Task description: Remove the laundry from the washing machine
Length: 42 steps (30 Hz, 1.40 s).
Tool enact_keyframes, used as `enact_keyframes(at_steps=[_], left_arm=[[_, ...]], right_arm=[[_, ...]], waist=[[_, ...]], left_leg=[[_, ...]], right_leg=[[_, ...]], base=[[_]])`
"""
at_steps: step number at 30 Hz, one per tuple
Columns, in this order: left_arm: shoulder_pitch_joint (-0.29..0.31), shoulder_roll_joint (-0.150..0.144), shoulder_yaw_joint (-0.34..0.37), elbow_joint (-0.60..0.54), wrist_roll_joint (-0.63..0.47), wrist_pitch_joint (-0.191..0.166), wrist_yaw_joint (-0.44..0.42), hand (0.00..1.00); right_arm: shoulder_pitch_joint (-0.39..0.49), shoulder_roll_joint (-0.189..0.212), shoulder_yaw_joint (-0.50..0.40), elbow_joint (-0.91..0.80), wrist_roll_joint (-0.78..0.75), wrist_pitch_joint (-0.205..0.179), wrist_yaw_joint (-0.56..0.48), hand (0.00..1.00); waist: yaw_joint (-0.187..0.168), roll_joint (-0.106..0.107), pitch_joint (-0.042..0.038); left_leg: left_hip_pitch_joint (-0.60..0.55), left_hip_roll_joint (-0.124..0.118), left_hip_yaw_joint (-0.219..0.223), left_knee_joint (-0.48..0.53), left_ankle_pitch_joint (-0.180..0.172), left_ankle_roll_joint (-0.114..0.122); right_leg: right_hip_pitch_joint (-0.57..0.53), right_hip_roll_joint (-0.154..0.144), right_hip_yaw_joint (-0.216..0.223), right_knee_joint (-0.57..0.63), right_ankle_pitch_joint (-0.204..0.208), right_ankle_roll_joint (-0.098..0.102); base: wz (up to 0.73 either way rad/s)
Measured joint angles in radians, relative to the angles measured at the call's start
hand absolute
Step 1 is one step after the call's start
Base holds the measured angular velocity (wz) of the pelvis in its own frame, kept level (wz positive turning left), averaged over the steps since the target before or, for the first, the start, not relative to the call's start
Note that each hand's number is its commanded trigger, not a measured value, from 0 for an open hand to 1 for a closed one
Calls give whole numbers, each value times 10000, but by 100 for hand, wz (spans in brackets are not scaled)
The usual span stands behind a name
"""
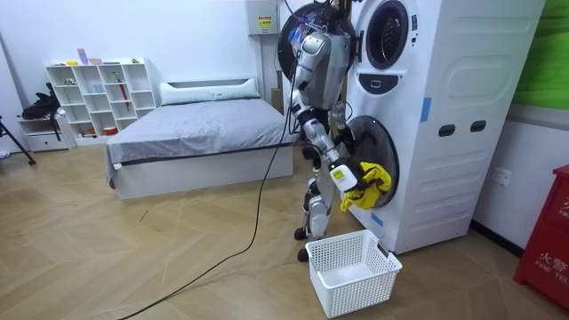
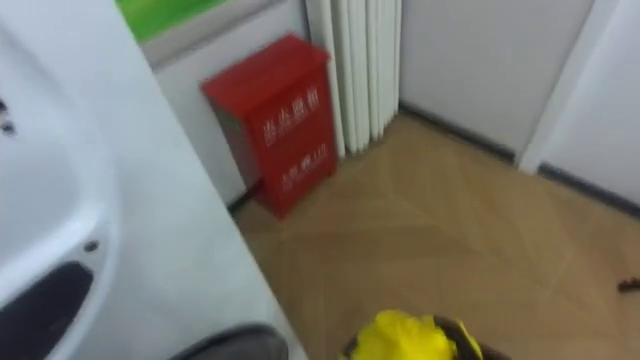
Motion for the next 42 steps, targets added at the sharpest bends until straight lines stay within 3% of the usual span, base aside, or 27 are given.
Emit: enact_keyframes(at_steps=[9,14,16,35,42], left_arm=[[-331,-41,-408,40,-869,-444,0,0],[-426,-109,-521,175,-953,-610,0,0],[-440,-111,-521,174,-951,-656,0,0],[-624,-197,-555,406,-1019,-994,0,0],[-644,-192,-552,380,-1000,-1027,-50,0]], right_arm=[[-1288,-106,-250,3152,164,-590,-573,100],[-1422,-119,-493,4192,530,-895,-716,100],[-1413,-119,-646,4472,540,-934,-742,0],[-1491,-259,-787,4552,1300,-1239,-921,0],[-1365,-260,-797,4568,1425,-1241,-682,0]], waist=[[-46,235,7],[-54,309,8],[-60,309,8],[-117,300,17],[-272,262,30]], left_leg=[[-353,-125,-409,-128,242,39],[-367,-189,-413,-306,322,47],[-426,-203,-412,-307,323,46],[-547,-307,-397,-362,367,71],[-651,-317,-513,-359,373,78]], right_leg=[[-220,-132,-359,-23,12,-21],[-309,-163,-382,-14,-3,-30],[-417,-168,-381,46,-37,-30],[-726,-220,-357,377,-188,-12],[-696,-268,-542,348,-207,-13]], base=[[14],[1],[0],[0],[6]])
